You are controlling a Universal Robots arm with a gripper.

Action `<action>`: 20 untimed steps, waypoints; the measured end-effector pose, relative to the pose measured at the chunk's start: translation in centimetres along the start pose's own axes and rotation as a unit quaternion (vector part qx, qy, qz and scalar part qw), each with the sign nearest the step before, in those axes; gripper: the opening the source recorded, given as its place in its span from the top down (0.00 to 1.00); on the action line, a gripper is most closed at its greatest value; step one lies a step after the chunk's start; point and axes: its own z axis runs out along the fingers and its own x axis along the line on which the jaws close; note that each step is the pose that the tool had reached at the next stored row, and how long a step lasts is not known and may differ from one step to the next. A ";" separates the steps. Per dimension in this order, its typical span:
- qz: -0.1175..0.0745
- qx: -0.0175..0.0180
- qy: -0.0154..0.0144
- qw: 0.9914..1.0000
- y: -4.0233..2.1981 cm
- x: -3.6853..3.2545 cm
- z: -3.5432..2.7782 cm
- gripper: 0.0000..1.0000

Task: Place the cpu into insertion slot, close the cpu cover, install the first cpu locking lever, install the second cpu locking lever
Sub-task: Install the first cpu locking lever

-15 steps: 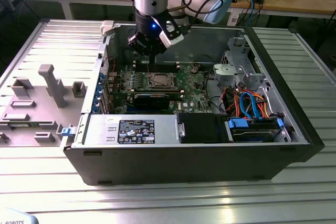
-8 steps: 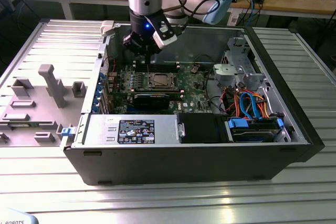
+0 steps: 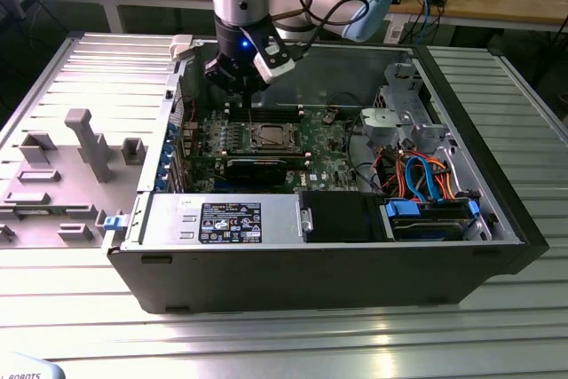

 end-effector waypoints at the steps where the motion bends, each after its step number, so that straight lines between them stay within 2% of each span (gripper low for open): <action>1: 0.000 0.000 0.000 1.000 0.00 0.00 0.00 0.89; 12: 0.001 0.000 0.000 1.000 0.00 0.04 0.00 0.89; 13: 0.004 0.000 0.000 1.000 0.00 0.03 0.00 0.89; 15: 0.026 0.001 -0.003 1.000 0.00 0.07 0.04 0.89; 20: 0.026 0.001 -0.003 1.000 0.11 0.29 0.04 0.89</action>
